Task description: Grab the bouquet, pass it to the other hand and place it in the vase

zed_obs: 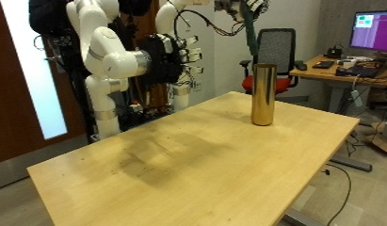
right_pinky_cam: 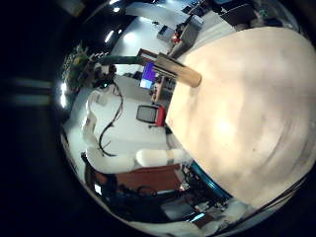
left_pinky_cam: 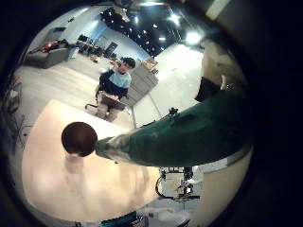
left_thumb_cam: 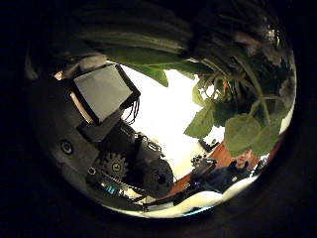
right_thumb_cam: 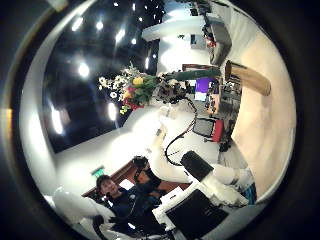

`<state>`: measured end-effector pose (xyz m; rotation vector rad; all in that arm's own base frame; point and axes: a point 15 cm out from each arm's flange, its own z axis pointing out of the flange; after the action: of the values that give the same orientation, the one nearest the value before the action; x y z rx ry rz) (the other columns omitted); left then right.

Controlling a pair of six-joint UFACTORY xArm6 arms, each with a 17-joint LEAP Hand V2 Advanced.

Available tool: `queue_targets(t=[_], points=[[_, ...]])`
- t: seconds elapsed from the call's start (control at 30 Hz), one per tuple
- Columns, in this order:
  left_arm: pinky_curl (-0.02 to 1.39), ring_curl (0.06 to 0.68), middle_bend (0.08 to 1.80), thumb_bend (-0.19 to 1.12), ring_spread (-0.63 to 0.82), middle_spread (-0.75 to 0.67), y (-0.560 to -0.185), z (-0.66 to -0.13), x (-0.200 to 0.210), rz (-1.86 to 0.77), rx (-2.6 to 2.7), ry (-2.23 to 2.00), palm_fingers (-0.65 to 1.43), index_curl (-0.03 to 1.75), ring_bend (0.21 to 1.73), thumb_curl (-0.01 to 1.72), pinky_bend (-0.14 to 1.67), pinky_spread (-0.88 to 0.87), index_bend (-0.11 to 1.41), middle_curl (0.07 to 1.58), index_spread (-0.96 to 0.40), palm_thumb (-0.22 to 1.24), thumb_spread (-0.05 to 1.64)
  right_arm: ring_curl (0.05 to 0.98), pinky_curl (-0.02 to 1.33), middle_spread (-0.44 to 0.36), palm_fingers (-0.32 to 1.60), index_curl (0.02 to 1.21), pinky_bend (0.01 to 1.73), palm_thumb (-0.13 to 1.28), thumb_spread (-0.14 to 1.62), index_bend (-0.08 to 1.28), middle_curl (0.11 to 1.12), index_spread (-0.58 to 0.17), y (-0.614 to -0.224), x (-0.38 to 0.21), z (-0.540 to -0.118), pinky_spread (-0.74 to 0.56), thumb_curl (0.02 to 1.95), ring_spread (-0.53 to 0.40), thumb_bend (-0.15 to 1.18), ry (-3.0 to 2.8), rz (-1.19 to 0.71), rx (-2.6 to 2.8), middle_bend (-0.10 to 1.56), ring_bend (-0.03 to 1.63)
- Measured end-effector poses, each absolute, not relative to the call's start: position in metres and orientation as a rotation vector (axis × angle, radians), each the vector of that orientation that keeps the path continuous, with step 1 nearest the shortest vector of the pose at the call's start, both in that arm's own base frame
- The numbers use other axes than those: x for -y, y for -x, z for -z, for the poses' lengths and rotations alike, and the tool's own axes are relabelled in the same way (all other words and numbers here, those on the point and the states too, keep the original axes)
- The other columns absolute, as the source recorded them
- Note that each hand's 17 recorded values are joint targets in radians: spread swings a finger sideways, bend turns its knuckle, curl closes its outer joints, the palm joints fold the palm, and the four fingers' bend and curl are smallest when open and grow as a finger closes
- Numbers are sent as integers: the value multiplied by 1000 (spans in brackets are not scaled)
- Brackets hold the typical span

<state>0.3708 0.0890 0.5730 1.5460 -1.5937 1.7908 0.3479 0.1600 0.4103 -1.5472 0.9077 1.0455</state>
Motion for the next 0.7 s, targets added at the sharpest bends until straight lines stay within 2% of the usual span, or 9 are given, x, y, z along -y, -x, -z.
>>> queue_targets(t=[0.27, 0.7], points=[[729, 558, 1330, -24, -376, -388, -380, -575, -100, -1802, 1584, -1566, 1164, 1011, 1447, 926, 1018, -582, 871, 685, -583, 1033, 207, 254, 333, 31, 25, 310, 315, 750, 972, 182, 253, -340, -348, -160, -409, 273, 441, 160, -26, 1546, -1046, -907, 166, 250], [734, 558, 1333, -24, -376, -387, -394, -573, -103, -1789, 1567, -1557, 1162, 1011, 1449, 929, 1008, -589, 874, 682, -582, 1032, 207, 263, 328, 47, 46, 327, 305, 768, 977, 189, 245, -342, -348, -160, -409, 258, 441, 156, -25, 1546, -1047, -904, 168, 241]])
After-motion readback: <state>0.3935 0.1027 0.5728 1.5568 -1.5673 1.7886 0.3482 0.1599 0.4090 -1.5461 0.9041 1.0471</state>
